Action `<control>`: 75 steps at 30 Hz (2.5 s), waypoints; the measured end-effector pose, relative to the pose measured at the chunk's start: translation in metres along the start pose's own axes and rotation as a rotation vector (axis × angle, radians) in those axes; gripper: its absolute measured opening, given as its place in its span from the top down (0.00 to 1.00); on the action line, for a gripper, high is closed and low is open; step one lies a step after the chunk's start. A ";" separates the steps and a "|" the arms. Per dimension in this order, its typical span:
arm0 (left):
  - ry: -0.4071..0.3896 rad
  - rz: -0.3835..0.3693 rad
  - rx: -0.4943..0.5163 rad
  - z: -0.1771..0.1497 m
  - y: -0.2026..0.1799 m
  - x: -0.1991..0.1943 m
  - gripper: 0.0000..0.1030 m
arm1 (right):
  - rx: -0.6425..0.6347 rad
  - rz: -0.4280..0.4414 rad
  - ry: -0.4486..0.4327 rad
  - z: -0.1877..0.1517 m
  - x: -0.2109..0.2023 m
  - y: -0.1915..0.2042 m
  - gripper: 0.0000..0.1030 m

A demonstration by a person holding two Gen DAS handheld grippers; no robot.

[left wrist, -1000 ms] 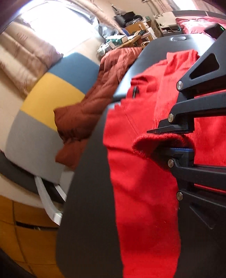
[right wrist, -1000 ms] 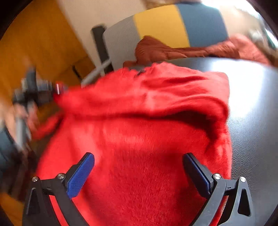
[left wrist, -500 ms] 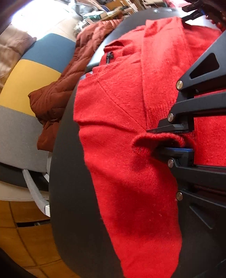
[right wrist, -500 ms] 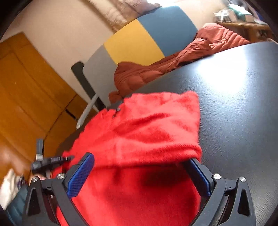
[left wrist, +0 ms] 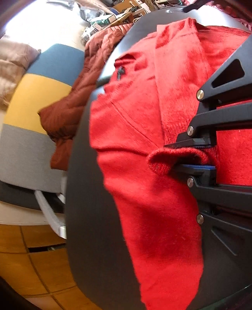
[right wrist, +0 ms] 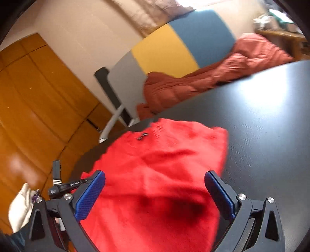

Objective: Fold clothes

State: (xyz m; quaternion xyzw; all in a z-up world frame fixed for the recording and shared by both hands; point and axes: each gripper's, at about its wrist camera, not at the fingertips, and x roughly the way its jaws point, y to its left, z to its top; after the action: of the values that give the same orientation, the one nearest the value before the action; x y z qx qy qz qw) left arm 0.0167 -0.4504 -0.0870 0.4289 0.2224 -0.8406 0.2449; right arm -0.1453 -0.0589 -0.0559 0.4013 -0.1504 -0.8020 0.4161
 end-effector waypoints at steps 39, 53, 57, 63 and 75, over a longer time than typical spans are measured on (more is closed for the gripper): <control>-0.178 0.172 -0.458 -0.045 0.098 -0.025 0.62 | -0.263 -0.472 0.132 -0.002 0.089 -0.039 0.00; -0.132 0.568 -0.994 -0.040 0.237 -0.051 0.44 | -0.262 -0.471 0.130 -0.011 0.092 -0.019 0.00; -0.103 0.637 -1.061 -0.029 0.261 -0.047 0.41 | -0.258 -0.464 0.129 -0.008 0.088 -0.027 0.00; -0.036 0.679 -1.109 -0.039 0.283 -0.030 0.37 | -0.255 -0.460 0.126 -0.008 0.089 -0.027 0.00; -0.078 0.628 -1.003 -0.032 0.280 -0.026 0.81 | -0.259 -0.461 0.124 -0.007 0.086 -0.031 0.00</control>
State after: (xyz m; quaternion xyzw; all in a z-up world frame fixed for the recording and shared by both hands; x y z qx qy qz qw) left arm 0.2185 -0.6444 -0.1287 0.2749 0.4461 -0.5352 0.6626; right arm -0.1858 -0.1071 -0.1226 0.4169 0.0745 -0.8619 0.2789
